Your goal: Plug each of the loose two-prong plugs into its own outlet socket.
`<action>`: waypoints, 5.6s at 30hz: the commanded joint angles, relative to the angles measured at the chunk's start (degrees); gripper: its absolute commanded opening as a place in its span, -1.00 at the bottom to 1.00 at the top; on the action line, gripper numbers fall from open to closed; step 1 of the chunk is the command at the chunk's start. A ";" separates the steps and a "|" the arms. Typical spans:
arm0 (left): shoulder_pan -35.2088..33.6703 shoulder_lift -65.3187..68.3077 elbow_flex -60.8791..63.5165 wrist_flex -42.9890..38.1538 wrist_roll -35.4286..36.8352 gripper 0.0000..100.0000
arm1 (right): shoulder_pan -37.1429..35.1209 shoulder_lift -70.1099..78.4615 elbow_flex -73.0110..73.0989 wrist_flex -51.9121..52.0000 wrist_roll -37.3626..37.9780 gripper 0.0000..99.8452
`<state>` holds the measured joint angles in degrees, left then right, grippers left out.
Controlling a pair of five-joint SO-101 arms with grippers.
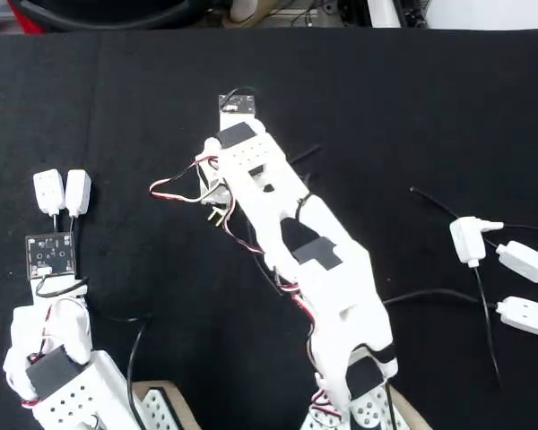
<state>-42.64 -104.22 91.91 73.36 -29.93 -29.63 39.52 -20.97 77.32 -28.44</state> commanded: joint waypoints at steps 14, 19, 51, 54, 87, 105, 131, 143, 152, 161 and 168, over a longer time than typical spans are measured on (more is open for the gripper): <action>0.66 -0.18 0.13 -0.26 -0.62 -0.93 | -3.52 5.32 -3.38 -3.52 -3.08 -0.77; 0.66 -0.18 0.13 -0.26 -0.62 -0.93 | -4.57 5.85 -3.38 -3.60 -3.08 -0.77; 0.66 -0.18 0.22 -0.26 -0.62 -0.93 | -6.42 4.88 -1.80 23.74 28.04 -0.96; 0.66 -0.18 0.22 -0.26 -0.62 -0.93 | -6.86 4.88 2.59 23.56 29.54 -0.94; 0.57 -0.18 0.22 -0.18 -0.62 -0.93 | -4.57 4.79 -5.05 23.74 29.19 -0.68; 0.57 -0.18 0.22 -0.18 -0.62 -0.93 | -3.52 4.79 -6.73 23.82 29.27 -0.89; 0.66 -0.18 0.13 0.53 -0.79 -0.93 | -4.48 -14.46 7.60 21.71 29.54 -0.97; 11.65 1.14 -6.64 -2.64 5.01 -0.74 | -4.48 -32.57 29.23 5.89 29.10 -0.97; 11.03 38.07 -26.07 -15.03 15.56 -0.67 | -4.40 -31.43 29.85 6.15 29.10 -0.97; 14.29 73.41 -48.57 -17.93 23.47 -0.66 | -4.31 -31.52 29.93 6.07 29.19 -0.97; 10.86 88.88 -62.73 -19.16 27.08 -0.66 | -3.43 -31.43 30.02 5.63 29.45 -0.97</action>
<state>-29.01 -21.85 39.43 54.99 -5.76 -34.29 9.80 9.27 83.91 0.84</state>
